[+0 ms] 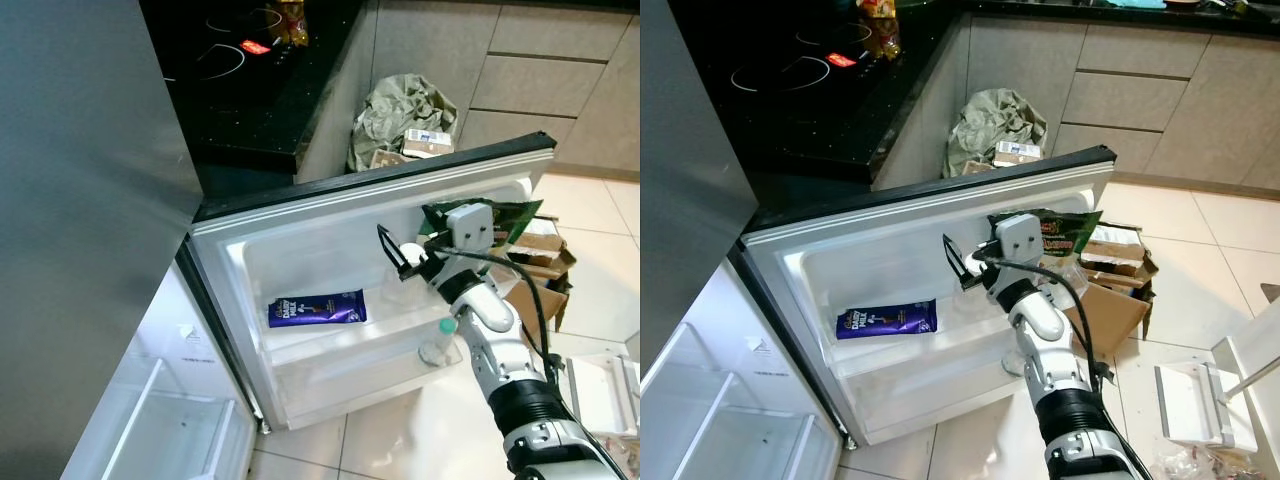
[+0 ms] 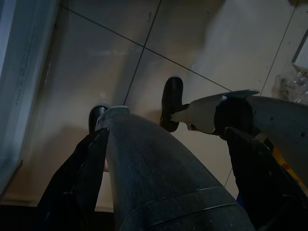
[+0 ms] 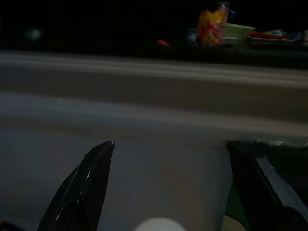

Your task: Restocking fridge

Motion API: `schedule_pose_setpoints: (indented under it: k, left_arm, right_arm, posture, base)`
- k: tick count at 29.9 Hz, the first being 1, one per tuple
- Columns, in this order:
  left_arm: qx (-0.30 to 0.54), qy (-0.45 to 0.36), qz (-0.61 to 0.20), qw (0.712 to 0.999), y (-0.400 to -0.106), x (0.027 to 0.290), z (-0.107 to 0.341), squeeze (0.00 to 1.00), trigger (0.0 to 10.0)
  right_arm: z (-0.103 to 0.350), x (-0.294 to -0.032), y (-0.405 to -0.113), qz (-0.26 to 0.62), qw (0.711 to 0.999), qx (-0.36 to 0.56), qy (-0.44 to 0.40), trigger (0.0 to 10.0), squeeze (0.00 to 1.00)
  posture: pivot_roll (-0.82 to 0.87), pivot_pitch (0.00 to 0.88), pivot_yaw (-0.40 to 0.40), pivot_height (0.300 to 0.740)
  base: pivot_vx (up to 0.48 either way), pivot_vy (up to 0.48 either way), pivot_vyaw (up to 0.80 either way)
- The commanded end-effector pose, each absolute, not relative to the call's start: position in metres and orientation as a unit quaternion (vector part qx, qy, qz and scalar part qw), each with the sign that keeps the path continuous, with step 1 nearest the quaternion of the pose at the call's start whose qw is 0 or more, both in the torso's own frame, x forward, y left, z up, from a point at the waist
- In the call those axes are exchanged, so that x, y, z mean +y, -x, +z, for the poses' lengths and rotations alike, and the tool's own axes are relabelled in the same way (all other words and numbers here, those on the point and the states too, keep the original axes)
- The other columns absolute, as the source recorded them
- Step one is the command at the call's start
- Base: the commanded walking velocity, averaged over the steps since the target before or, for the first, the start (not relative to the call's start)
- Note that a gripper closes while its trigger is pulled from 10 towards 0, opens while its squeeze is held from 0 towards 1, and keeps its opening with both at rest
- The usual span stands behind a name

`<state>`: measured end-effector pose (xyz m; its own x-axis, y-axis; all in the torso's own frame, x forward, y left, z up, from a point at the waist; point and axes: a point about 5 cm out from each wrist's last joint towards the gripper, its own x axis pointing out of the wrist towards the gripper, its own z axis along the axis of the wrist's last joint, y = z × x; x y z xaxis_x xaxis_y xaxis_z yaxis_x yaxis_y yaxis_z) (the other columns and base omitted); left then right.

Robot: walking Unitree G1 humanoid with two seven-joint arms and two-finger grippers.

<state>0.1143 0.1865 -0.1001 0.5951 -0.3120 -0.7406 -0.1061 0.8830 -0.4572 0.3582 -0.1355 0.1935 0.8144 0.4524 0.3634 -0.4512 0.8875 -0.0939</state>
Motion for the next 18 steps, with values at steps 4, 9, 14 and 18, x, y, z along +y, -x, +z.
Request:
schedule_pose_setpoints:
  k: [4,9,14,18]
  left_arm:
    - [0.489,0.243,-0.056,0.836,-0.091,0.181,-0.108,0.00,10.0]
    - [0.490,0.245,-0.058,0.835,-0.090,0.180,-0.108,0.00,10.0]
    - [0.489,0.247,-0.058,0.835,-0.090,0.179,-0.108,0.00,10.0]
    - [0.489,0.246,-0.059,0.835,-0.090,0.179,-0.108,0.00,10.0]
  right_arm:
    - [0.229,-0.161,-0.349,0.282,0.925,-0.241,-0.079,10.0,0.00]
    - [0.233,-0.170,-0.331,0.379,0.886,-0.230,-0.140,10.0,0.00]
    - [0.222,-0.176,-0.300,0.486,0.830,-0.203,-0.182,10.0,0.00]
    - [0.194,-0.189,-0.269,0.564,0.790,-0.137,-0.198,10.0,0.00]
  posture:
    - [-0.13,0.139,-0.026,0.740]
    - [-0.13,0.137,-0.026,0.740]
    - [-0.13,0.135,-0.027,0.740]
    - [-0.13,0.132,-0.026,0.740]
  base:
    - [0.000,0.000,0.00]
    - [0.000,0.000,0.00]
    - [0.000,0.000,0.00]
    - [0.000,0.000,0.00]
